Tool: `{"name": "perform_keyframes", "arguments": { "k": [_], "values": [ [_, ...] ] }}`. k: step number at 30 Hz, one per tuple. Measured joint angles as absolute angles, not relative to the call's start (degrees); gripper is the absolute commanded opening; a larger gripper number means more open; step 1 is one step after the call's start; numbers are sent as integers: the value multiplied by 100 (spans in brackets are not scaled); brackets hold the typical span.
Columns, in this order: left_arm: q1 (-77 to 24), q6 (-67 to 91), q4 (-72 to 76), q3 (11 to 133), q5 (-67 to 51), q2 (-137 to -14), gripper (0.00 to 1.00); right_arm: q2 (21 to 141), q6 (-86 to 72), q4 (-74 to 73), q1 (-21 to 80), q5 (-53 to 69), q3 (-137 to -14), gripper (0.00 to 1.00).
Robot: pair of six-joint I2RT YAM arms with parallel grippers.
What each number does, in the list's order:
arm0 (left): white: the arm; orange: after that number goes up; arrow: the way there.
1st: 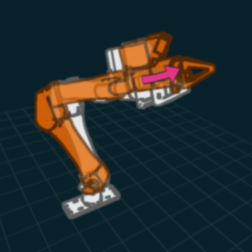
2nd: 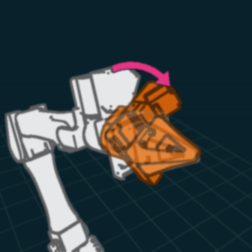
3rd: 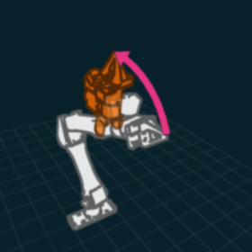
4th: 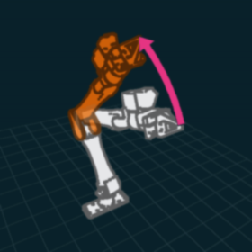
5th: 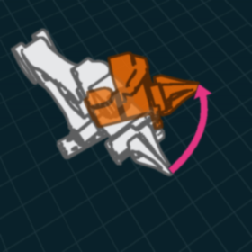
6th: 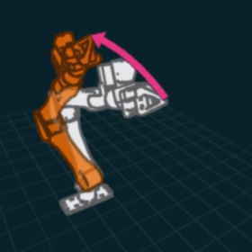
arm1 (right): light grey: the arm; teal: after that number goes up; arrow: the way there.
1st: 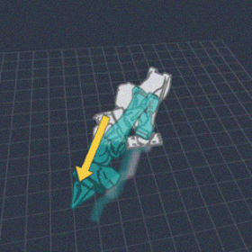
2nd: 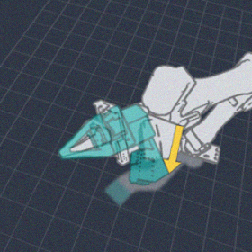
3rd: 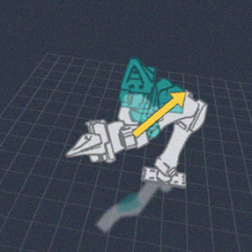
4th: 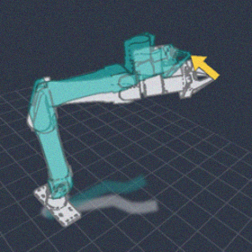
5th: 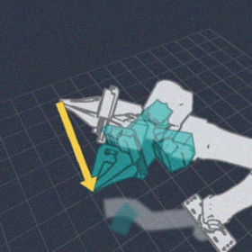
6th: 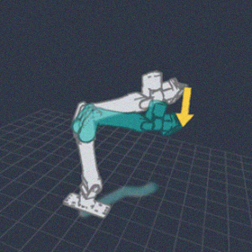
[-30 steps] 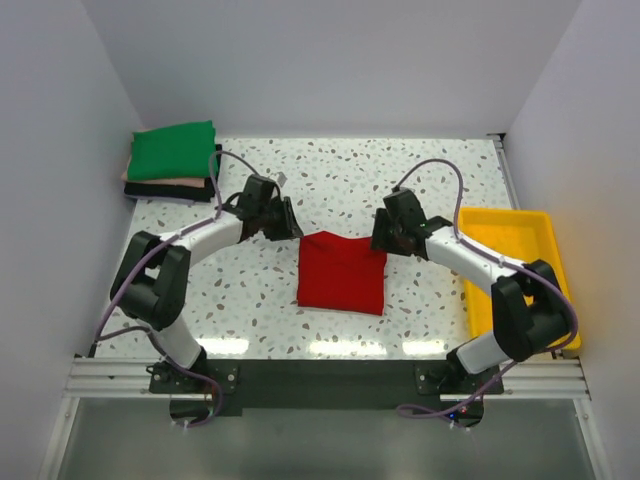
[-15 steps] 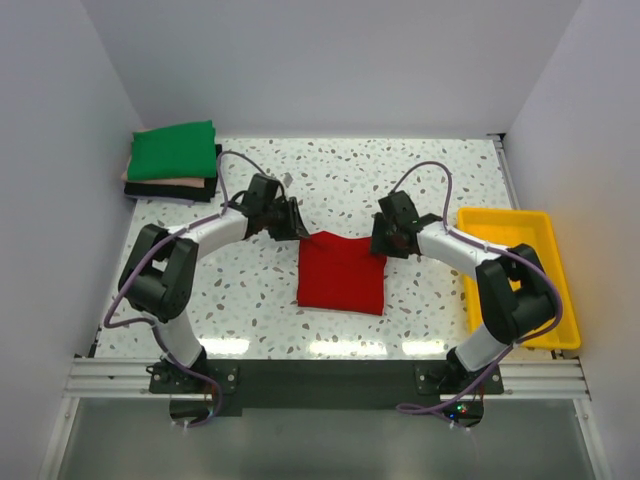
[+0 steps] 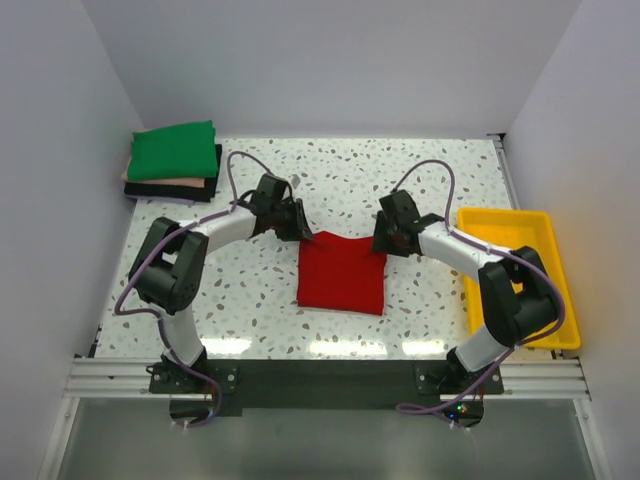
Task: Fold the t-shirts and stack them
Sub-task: Fold the tshirt
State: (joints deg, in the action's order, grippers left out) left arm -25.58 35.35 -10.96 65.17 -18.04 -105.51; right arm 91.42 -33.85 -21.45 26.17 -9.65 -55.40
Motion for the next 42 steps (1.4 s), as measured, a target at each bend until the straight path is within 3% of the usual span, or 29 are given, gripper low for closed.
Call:
{"name": "perform_keyframes", "arguments": {
  "k": [19,22,26,29,42],
  "values": [
    [-2558,3594,-1079,6591,-1822,-10619,7,9496,-3485,-1970,2606,-980,-5878,36],
    [-2558,3594,-1083,6591,-1822,-10619,5,9542,-3500,-1962,2591,-972,-5881,29],
    [-2558,3594,-1087,6598,-1822,-10619,0,9542,-3520,-1962,2571,-972,-5881,8],
    [-2558,3594,-1109,6622,-1798,-10619,0,9542,-3531,-1970,2543,-982,-5881,0],
    [-2565,3597,-1278,6737,-1326,-10510,0,9400,-3485,-1957,2324,-1037,-5933,0]
  ]
}}
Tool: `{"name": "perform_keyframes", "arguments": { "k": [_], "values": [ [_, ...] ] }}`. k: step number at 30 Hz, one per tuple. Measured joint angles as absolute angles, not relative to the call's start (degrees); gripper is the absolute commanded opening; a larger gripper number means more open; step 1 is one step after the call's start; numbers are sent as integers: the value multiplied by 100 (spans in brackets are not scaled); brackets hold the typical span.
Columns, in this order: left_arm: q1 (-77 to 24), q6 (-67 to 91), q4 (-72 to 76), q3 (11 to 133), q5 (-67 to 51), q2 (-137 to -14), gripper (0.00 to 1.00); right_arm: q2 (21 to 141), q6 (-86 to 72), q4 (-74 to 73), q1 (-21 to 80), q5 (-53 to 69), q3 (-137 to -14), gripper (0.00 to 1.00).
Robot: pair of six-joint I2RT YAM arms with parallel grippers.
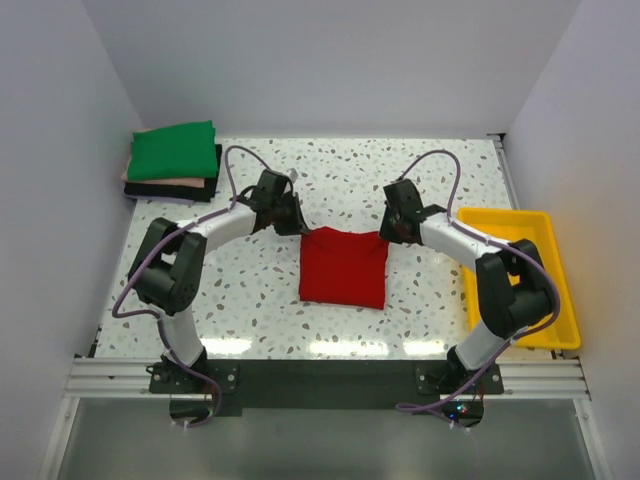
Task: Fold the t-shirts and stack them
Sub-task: Fold the tshirt
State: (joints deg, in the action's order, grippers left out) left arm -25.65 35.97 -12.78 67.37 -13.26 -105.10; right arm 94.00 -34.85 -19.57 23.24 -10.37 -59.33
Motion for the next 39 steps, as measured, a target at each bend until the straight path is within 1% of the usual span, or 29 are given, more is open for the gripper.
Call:
{"name": "perform_keyframes", "arguments": {
  "k": [2,3,5,6,7,8,9,11,13,15,17,18,20,21,22,23,24,25,28,31,35,39],
  "values": [
    [-2554,3599,-1308,6788,-1282,-10519,0,9520,-3461,-1927,2292,-1017,-6012,0],
    [-2547,3599,-1330,6836,-1264,-10538,7,9612,-3446,-1894,2274,-989,-6058,0],
    [-2510,3588,-1343,6956,-1249,-10608,25,9789,-3426,-1863,2224,-945,-6160,16],
    [-2488,3586,-1347,7024,-1214,-10659,38,9904,-3393,-1855,2180,-934,-6219,23],
    [-2453,3575,-1347,7085,-1188,-10698,43,9985,-3374,-1859,2130,-934,-6261,37],
    [-2410,3586,-1347,7126,-1168,-10718,48,10042,-3343,-1900,2073,-937,-6307,43],
    [-2362,3590,-1352,7148,-1146,-10720,56,10077,-3310,-1925,2025,-945,-6348,51],
    [-2272,3570,-1361,7181,-1076,-10704,60,10082,-3236,-1992,1935,-958,-6425,57],
    [-2198,3570,-1415,7181,-1028,-10639,62,9990,-3199,-2027,1885,-985,-6460,61],
    [-2134,3551,-1437,7126,-1024,-10486,63,9793,-3179,-2117,1881,-996,-6460,59],
    [-2097,3511,-1372,6930,-1092,-10232,66,9524,-3179,-2176,1898,-991,-6420,54],
    [-2091,3487,-1334,6781,-1164,-10084,67,9343,-3186,-2193,1914,-980,-6372,49],
    [-2093,3468,-1212,6484,-1417,-9852,68,8941,-3199,-2187,1988,-974,-6215,45],
    [-2102,3461,-1160,6333,-1551,-9769,70,8748,-3201,-2196,2045,-976,-6130,40],
    [-2104,3454,-1111,6193,-1680,-9721,70,8580,-3210,-2187,2123,-974,-6038,38],
    [-2119,3439,-1046,6051,-1789,-9695,70,8455,-3223,-2187,2202,-972,-5953,37],
    [-2139,3430,-1031,5948,-1861,-9688,71,8379,-3236,-2182,2272,-958,-5874,33],
    [-2158,3424,-1028,5822,-1944,-9688,71,8353,-3240,-2176,2338,-943,-5806,32],
    [-2233,3398,-1039,5642,-2064,-9692,71,8486,-3253,-2156,2418,-873,-5636,29],
    [-2318,3378,-1026,5629,-2086,-9712,71,8892,-3236,-2104,2405,-720,-5557,23],
    [-2403,3374,-1004,5592,-2082,-9793,71,9478,-3229,-1975,2401,-519,-5463,21],
    [-2456,3332,-998,5537,-2086,-10003,71,9596,-3232,-1865,2399,-484,-5430,19]
  ]
}}
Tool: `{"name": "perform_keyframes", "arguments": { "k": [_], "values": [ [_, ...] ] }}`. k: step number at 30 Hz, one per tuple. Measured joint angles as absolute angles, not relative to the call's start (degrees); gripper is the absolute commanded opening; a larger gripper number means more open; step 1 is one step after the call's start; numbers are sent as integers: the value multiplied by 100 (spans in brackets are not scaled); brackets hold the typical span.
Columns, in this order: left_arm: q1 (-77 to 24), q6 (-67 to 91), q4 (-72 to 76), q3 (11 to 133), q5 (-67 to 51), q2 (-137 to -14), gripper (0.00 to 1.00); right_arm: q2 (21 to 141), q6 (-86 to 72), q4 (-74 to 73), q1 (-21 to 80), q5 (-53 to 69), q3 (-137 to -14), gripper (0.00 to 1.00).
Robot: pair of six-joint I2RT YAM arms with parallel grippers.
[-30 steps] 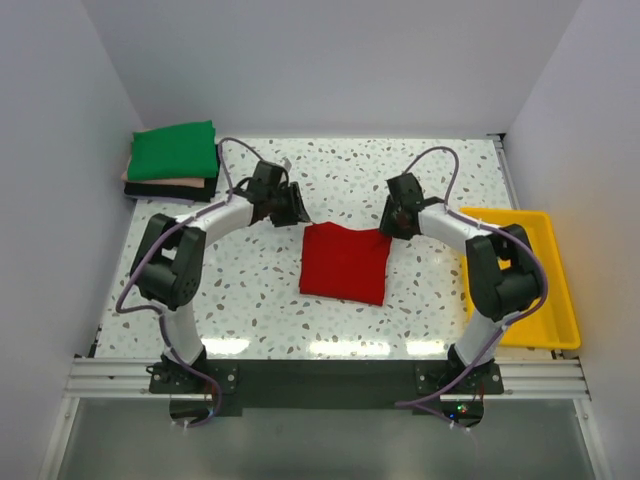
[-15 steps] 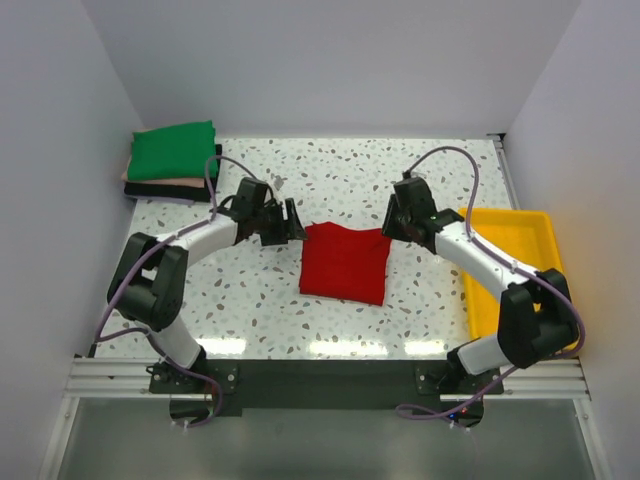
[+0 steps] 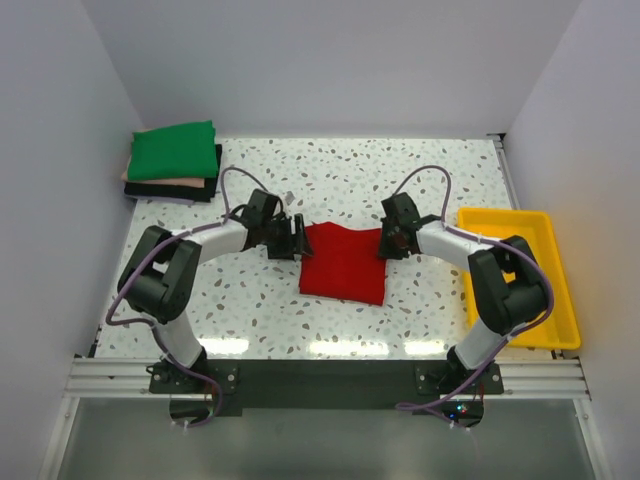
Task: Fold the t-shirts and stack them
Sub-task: Fold the tshirt
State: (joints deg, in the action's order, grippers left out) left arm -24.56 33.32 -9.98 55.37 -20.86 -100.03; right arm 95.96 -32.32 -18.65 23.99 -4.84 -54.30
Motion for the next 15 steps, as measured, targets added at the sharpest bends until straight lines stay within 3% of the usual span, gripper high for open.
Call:
{"name": "perform_keyframes", "arguments": {
  "k": [9,15],
  "values": [
    [-2502,3336,-593,5540,-2517,-10259,68,9603,-3232,-1813,2316,-388,-5424,19],
    [-2628,3498,-493,5590,-2362,-10398,52,9627,-3232,-1765,2241,-279,-5426,19]
  ]
}}
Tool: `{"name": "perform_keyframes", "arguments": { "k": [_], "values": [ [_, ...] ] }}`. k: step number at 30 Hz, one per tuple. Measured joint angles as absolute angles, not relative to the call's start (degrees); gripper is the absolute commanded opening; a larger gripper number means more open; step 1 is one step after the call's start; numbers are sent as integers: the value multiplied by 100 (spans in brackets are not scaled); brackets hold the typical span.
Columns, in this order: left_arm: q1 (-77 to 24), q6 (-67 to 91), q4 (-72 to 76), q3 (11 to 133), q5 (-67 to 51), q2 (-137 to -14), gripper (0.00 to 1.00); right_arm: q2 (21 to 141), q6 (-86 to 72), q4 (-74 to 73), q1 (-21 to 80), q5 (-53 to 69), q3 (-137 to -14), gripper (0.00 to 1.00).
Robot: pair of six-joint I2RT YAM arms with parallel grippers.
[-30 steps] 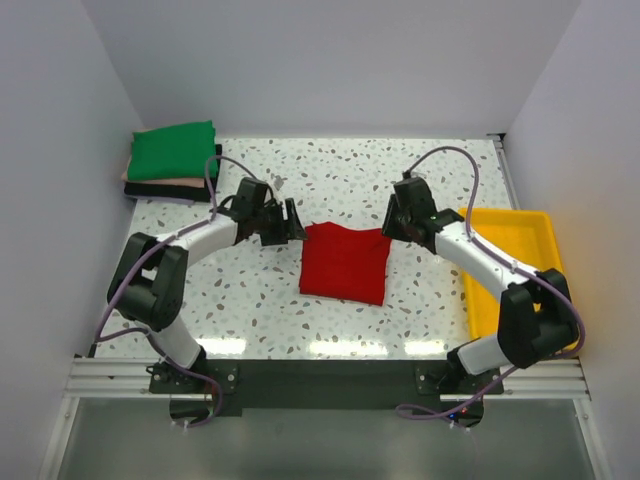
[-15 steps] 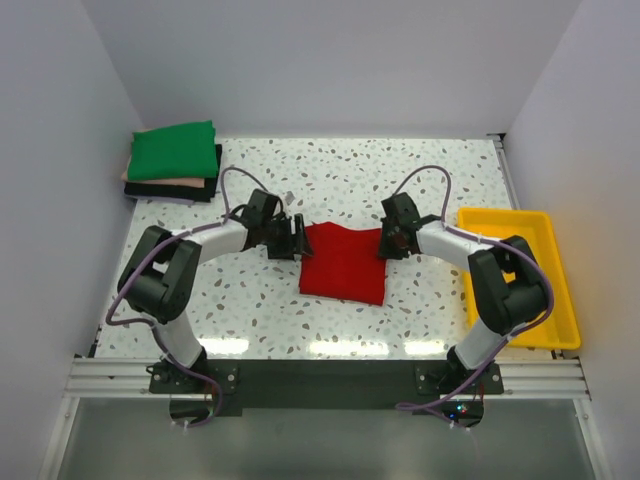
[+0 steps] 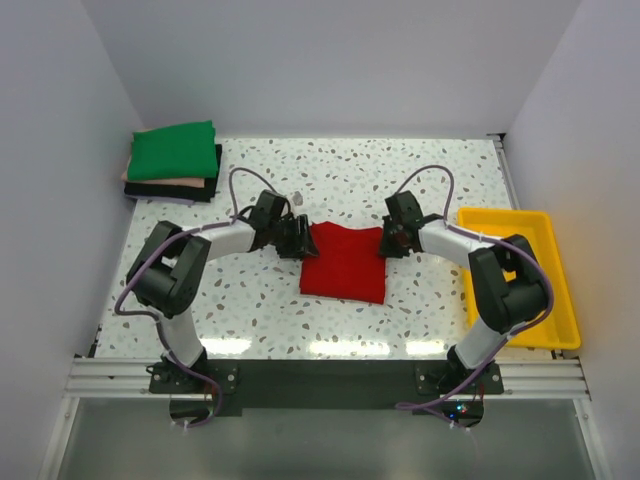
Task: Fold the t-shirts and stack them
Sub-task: Fold the tshirt, then neatly place the folded tshirt to the corner
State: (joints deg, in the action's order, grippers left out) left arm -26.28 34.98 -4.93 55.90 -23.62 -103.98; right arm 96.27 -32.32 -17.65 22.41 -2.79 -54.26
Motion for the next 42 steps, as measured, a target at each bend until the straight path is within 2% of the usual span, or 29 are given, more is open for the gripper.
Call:
{"name": "perform_keyframes", "arguments": {
  "k": [3,6,7,8,14,16,23,31,42],
  "values": [
    [-2808,3599,-550,5723,-2038,-10497,39,9640,-3232,-1719,2224,-198,-5433,19],
    [-3057,3660,-698,5979,-1627,-10663,19,9640,-3234,-1723,2209,-152,-5454,22],
    [-3118,3662,-794,6093,-1498,-10724,7,9640,-3236,-1739,2209,-148,-5478,23],
    [-3166,3658,-915,6215,-1365,-10779,0,9640,-3232,-1765,2209,-143,-5516,27],
    [-3295,3326,-2082,7229,-19,-11065,0,9236,-3245,-1955,2211,1,-5688,47],
    [-3218,3120,-2482,7588,532,-11168,0,8831,-3245,-2016,2211,23,-5688,49],
    [-2696,2257,-3293,8921,2036,-11533,0,7653,-3221,-2038,2211,154,-5688,50],
    [-2169,1024,-3627,10573,3859,-12383,0,7535,-3105,-2287,2211,460,-5686,50],
    [-1391,-980,-3052,11528,4635,-12857,0,7553,-3030,-2338,2250,735,-5686,49]
  ]
}}
